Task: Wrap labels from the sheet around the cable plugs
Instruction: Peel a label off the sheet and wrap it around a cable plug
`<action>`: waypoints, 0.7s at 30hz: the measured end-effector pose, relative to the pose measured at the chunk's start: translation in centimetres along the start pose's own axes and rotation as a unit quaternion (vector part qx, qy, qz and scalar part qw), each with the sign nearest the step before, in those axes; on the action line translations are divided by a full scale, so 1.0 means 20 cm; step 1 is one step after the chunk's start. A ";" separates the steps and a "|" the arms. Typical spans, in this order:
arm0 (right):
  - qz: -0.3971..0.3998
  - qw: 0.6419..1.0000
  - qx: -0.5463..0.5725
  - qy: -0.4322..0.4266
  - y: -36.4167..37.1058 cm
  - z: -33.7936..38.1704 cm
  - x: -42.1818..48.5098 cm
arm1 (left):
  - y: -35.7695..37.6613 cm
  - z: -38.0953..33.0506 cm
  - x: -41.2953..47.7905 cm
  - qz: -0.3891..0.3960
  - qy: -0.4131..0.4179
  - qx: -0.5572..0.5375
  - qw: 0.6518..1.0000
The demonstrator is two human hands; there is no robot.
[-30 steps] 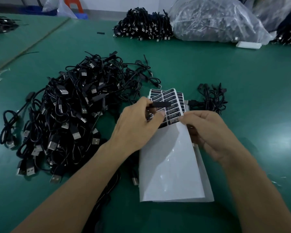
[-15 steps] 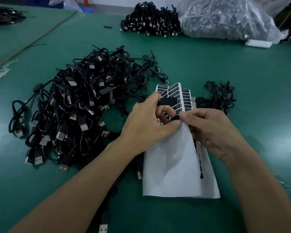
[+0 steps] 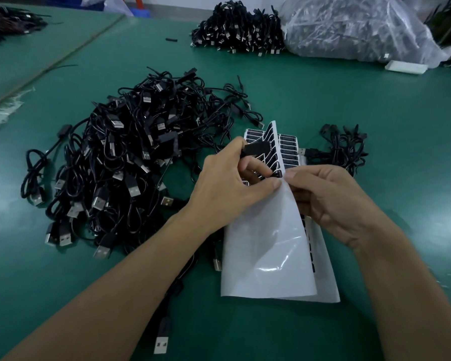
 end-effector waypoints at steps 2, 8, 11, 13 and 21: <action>0.004 1.000 -0.003 0.001 0.00 0.00 0.00 | 0.00 0.00 0.00 0.002 0.004 -0.006 1.000; -0.025 0.999 0.019 0.000 0.00 -0.01 0.00 | 0.00 -0.01 -0.01 0.005 0.007 -0.016 1.000; -0.032 0.999 0.003 0.001 0.00 -0.02 0.01 | 0.00 -0.02 -0.02 -0.001 0.021 -0.011 1.000; -0.013 1.000 0.005 0.000 0.01 -0.02 0.01 | 0.00 -0.02 -0.02 -0.005 0.026 -0.007 1.000; 0.012 1.000 -0.008 -0.019 0.02 -0.01 0.01 | -0.01 -0.01 -0.01 -0.015 0.032 -0.010 0.999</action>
Point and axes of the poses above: each hand's wrist, its own x-axis towards the middle knuckle, its own y-axis out of the palm, z = x × y, the point moved 5 cm from there along x, towards the middle knuckle, and after that the axes turned 6 degrees about -y, right-handed, at the moved point
